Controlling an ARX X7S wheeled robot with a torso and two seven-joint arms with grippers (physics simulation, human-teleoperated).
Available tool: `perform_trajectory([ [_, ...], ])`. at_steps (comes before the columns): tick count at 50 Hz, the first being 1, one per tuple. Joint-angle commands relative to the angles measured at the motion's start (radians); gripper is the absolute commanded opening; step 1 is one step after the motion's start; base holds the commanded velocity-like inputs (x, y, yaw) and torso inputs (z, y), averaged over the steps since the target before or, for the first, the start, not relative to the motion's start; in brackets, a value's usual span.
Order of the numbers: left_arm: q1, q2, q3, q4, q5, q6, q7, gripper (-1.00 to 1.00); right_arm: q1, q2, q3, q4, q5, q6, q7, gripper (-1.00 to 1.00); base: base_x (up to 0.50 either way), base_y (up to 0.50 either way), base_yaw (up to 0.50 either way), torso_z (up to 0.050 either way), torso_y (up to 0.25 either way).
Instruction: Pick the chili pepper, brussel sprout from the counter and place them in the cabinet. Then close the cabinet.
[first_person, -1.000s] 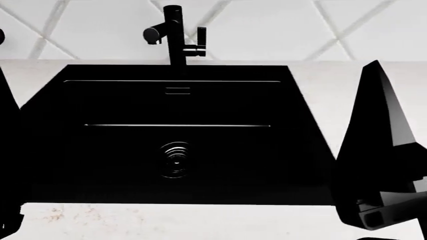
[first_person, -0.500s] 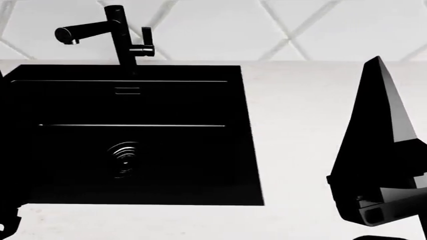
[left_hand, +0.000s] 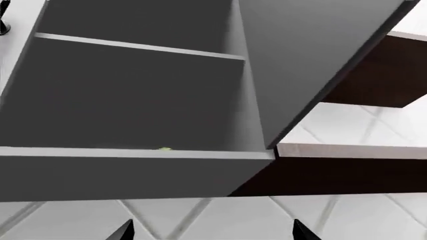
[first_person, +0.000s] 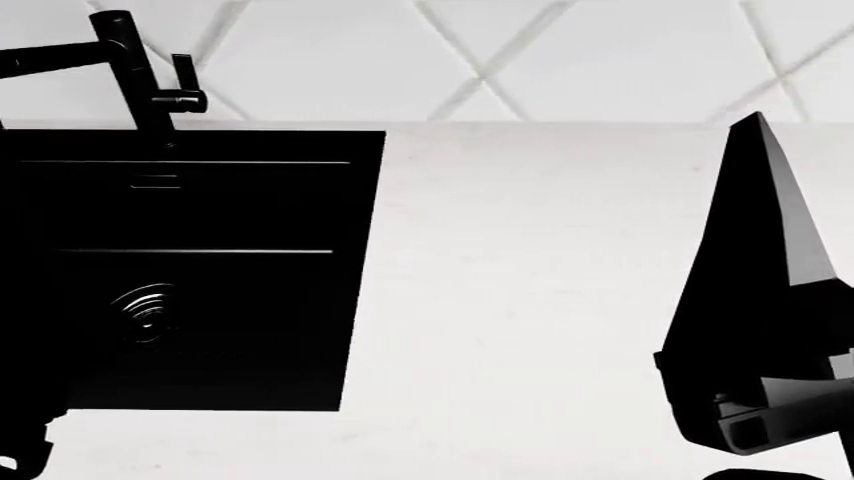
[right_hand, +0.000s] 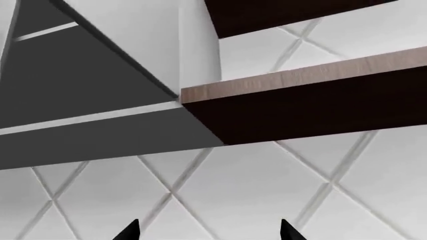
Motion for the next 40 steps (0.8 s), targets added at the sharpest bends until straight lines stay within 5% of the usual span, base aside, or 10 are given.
perform_trajectory([
  [1,0.0,0.012,0.027,0.0,0.031,0.008,-0.025,1.0,0.007,-0.003,-0.013,-0.001,-0.016,0.002,-0.003,1.0,0.0,-0.5,0.0,0.0,0.0],
  [10,0.0,-0.021,-0.001,0.0,-0.002,0.0,0.023,1.0,0.017,0.002,-0.02,-0.001,-0.013,0.002,0.011,1.0,0.0,-0.48,0.0,0.0,0.0],
  [40,0.001,-0.017,0.024,0.0,0.02,0.005,0.01,1.0,0.057,0.036,-0.118,-0.001,0.048,0.0,0.145,1.0,0.02,0.05,0.0,0.0,0.0],
])
